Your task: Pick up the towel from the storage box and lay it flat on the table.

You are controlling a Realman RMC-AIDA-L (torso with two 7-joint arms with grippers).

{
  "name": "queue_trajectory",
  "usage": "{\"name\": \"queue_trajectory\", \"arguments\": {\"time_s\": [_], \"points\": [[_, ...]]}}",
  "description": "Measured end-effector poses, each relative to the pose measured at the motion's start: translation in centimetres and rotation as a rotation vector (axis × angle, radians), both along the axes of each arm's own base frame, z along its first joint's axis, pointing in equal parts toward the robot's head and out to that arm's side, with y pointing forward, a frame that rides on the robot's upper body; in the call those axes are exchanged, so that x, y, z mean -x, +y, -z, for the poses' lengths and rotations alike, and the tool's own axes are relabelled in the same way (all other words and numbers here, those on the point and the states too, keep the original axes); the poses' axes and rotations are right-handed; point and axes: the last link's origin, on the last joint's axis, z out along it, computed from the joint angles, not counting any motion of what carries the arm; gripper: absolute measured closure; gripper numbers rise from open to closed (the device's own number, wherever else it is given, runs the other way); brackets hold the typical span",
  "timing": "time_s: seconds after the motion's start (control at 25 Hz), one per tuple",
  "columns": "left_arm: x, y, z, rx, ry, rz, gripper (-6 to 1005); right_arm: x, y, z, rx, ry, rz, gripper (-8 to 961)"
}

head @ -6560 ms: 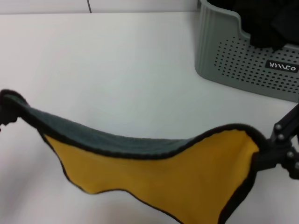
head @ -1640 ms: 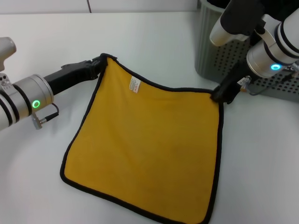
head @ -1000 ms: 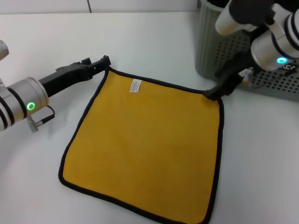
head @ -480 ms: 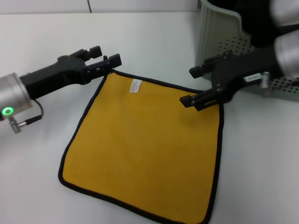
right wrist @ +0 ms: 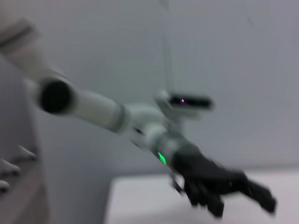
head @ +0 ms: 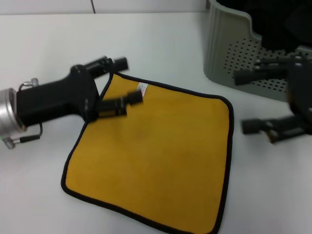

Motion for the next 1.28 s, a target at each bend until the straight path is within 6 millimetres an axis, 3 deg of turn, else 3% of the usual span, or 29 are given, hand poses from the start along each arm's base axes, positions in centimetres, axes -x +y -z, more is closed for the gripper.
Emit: {"name": "queue_trajectory", "arguments": {"time_s": [0.24, 0.4, 1.28], "points": [[-1.8, -2.5, -0.5, 0.043, -0.07, 0.223, 106, -0.9, -2.5, -1.5, 0.051, 0.164, -0.161, 99], [-2.3, -3.8, -0.8, 0.055, -0.109, 0.324, 106, -1.4, -2.7, -1.8, 0.038, 0.207, -0.175, 99], [-2.8, -4.4, 0.1, 0.074, -0.126, 0.355, 111, -1.9, -1.9, -0.9, 0.014, 0.262, -0.163, 99]]}}
